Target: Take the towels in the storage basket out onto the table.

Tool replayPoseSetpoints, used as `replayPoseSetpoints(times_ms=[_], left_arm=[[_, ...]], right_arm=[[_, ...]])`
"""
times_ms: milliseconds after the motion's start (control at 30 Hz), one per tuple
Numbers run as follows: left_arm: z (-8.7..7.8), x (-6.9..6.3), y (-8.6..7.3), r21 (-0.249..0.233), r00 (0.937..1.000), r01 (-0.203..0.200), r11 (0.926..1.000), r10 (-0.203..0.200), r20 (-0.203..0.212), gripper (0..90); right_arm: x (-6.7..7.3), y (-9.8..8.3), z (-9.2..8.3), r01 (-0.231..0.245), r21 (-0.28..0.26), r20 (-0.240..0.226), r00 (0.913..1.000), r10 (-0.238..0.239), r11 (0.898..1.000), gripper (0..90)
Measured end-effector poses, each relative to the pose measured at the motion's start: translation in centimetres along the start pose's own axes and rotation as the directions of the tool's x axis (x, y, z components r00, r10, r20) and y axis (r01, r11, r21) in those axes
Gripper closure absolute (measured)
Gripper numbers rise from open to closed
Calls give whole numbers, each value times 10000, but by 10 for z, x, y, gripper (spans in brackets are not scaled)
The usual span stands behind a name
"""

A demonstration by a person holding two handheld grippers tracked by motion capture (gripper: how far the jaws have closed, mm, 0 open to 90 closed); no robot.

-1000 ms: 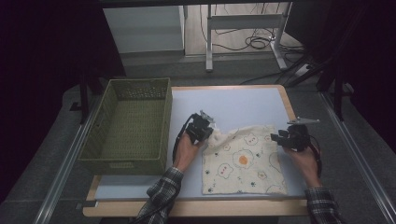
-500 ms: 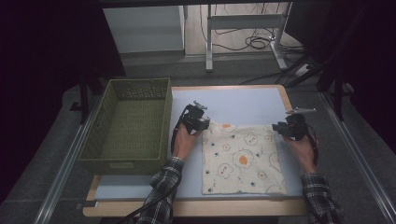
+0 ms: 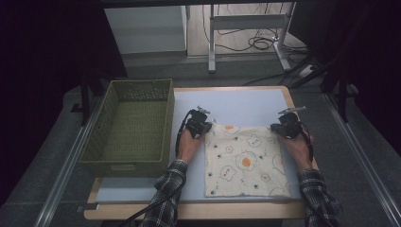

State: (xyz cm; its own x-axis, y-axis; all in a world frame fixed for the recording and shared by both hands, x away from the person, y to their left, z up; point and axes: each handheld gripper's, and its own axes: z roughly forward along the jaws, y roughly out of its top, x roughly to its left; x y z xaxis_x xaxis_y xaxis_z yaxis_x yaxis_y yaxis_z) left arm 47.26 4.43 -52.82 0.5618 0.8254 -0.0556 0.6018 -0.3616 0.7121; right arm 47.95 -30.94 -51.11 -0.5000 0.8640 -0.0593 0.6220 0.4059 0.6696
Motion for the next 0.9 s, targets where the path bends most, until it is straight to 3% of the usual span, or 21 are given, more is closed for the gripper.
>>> replayPoseSetpoints(times_ms=[100,167,233,400,567,733,900], left_arm=[[-10,12,13,-920,9992,354,9951,-369,-146,865],[-11,15,16,-997,9990,423,9941,-436,-116,860],[-12,17,19,-885,9993,241,9958,-264,-249,858],[-15,17,14,-967,9990,406,9945,-423,-161,853],[-24,6,6,-1028,9992,396,9939,-393,50,852],[-32,-4,1,-1045,9990,394,9937,-369,256,853],[-46,-18,-14,-1138,9990,247,9932,-204,392,853]], right_arm=[[-4,12,-3,112,-285,297,9995,-104,9995,858],[-7,21,-6,-49,-766,395,9992,79,9970,858],[-9,27,-6,-230,-827,221,9994,249,9963,857],[-7,28,-10,-259,-1112,97,9996,271,9935,855],[-5,15,-24,-475,-1287,-441,9981,422,9905,853],[-3,3,-36,-454,-1299,-517,9979,390,9905,854],[2,-15,-59,-299,-1456,-524,9984,225,9889,852]])
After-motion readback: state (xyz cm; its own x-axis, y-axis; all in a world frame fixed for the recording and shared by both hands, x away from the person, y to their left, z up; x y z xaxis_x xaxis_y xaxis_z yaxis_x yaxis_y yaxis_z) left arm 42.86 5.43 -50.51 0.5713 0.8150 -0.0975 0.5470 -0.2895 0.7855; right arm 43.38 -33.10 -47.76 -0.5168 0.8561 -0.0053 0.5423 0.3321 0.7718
